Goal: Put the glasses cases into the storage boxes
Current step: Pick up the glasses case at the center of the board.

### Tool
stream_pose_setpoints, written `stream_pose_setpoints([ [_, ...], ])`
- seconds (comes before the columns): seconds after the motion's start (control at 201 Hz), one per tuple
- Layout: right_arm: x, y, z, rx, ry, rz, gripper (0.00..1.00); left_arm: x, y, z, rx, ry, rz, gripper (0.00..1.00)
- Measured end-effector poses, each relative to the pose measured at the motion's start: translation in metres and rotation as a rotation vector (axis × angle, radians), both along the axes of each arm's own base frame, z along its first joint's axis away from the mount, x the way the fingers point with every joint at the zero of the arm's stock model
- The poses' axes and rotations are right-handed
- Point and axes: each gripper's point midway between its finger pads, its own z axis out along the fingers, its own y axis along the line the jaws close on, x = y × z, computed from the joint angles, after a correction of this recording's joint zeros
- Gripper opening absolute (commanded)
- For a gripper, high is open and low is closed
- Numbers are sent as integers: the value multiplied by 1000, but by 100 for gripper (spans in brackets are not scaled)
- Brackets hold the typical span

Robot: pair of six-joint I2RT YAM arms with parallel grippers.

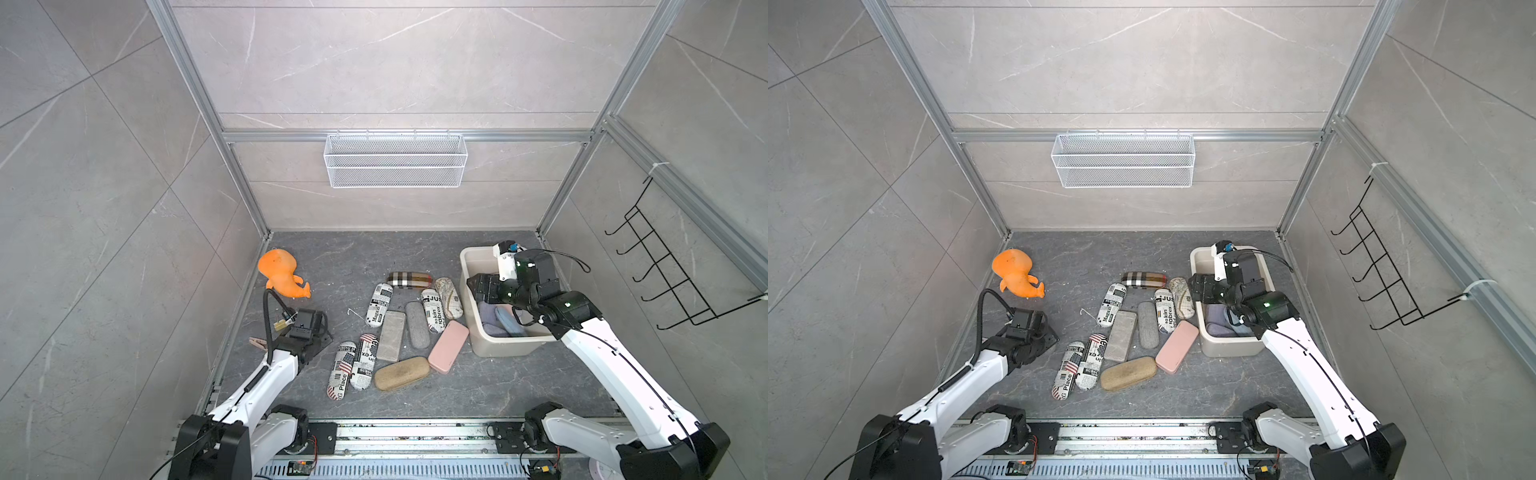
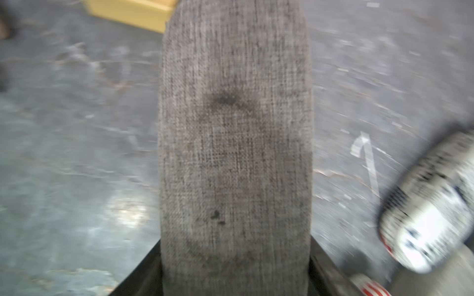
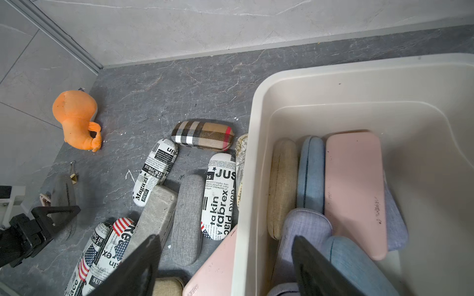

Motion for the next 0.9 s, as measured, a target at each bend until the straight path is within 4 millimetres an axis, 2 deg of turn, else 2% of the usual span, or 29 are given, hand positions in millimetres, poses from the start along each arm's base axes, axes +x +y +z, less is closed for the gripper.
stream_pose_setpoints([
  [0.284,2,21,5,62,28,68,81,6,-61,71,-69,-292,-245,45],
  [0.449,6,34,18,117,19,96,80,13,-117,103,-93,-378,-418,45],
  [0.638,7,40,29,172,0,90,80,33,-174,116,-82,-395,-538,44],
  [0.783,2,38,39,210,-26,74,79,48,-201,119,-82,-404,-570,44],
  [0.897,-1,38,45,242,-36,63,77,49,-216,116,-102,-418,-608,44],
])
